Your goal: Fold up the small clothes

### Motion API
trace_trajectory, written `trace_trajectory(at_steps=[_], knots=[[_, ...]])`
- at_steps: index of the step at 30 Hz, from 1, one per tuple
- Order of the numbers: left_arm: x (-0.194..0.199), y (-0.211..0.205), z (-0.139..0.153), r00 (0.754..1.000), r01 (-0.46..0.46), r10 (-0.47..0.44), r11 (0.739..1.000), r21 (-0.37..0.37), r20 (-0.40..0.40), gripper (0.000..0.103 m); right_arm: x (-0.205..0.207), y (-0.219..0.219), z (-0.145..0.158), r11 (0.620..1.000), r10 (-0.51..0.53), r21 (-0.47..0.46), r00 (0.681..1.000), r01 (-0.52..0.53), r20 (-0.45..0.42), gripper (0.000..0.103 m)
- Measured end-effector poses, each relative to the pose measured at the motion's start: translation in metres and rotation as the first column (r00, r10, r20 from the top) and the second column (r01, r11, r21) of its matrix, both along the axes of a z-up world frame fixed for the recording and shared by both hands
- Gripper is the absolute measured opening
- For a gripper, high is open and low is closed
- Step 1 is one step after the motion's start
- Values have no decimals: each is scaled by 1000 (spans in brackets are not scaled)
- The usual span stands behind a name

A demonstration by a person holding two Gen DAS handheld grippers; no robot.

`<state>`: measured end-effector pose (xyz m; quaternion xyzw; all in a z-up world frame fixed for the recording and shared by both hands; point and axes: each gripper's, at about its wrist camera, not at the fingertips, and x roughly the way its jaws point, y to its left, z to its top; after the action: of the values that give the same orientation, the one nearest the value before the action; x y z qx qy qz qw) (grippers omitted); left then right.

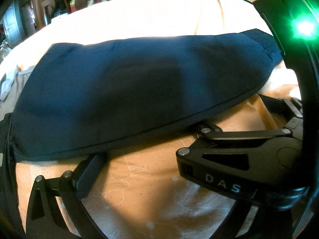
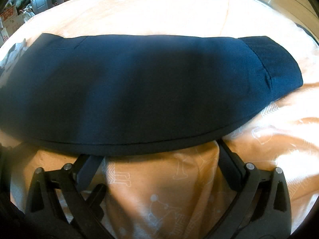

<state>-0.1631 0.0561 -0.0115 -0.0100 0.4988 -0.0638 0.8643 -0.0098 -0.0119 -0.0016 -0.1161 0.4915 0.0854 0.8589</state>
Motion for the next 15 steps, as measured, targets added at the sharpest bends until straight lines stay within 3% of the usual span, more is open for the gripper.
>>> trace_trajectory(at_steps=[15], knots=[[1, 1, -3, 1000, -13, 13, 1000, 7, -1, 103, 2, 4, -1, 1000, 4, -2, 1000, -4, -2, 103]])
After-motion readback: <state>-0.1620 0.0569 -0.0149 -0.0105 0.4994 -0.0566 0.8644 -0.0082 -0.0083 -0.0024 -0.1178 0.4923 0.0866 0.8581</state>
